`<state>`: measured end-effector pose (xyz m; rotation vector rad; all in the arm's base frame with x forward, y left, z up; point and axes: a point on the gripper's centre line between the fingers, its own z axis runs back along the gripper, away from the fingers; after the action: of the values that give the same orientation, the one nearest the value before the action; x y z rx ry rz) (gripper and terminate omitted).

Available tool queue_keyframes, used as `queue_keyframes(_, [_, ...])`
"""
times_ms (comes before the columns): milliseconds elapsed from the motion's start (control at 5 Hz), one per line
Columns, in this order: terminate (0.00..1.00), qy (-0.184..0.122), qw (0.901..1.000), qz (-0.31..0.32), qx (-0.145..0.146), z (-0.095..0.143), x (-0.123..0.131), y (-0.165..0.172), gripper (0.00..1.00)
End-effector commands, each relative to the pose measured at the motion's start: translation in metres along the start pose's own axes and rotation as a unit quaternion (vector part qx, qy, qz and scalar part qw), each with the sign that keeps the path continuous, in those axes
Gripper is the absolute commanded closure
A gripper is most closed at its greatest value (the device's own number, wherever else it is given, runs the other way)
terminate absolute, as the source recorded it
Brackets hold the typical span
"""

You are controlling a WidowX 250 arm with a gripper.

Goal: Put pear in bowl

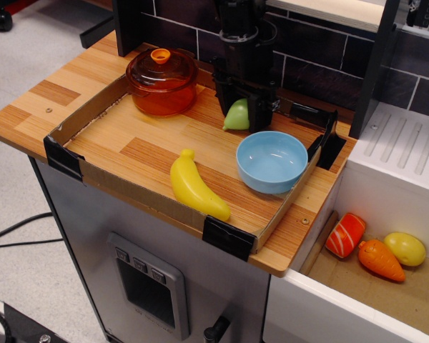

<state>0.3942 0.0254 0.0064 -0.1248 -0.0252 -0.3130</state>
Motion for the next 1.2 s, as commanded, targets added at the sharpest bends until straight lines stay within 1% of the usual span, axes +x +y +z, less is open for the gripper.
queue_keyframes(0, [0.0, -0.06, 0.9976, 0.036, -0.002, 0.051, 0.006, -0.002, 1.0])
queue_keyframes(200, [0.0, -0.089, 0.9935, 0.07, -0.012, 0.095, 0.006, -0.005, 1.0])
queue_keyframes(400, [0.0, -0.1, 0.991, 0.081, -0.035, 0.123, 0.003, -0.017, 1.0])
queue_keyframes(600, [0.0, -0.085, 0.9914, 0.075, -0.066, 0.13, -0.005, -0.031, 1.0])
queue_keyframes(800, [0.0, -0.056, 0.9936, 0.054, -0.082, 0.121, -0.014, -0.047, 1.0])
queue_keyframes(1000, [0.0, -0.042, 0.9939, 0.038, -0.095, 0.11, -0.024, -0.067, 1.0])
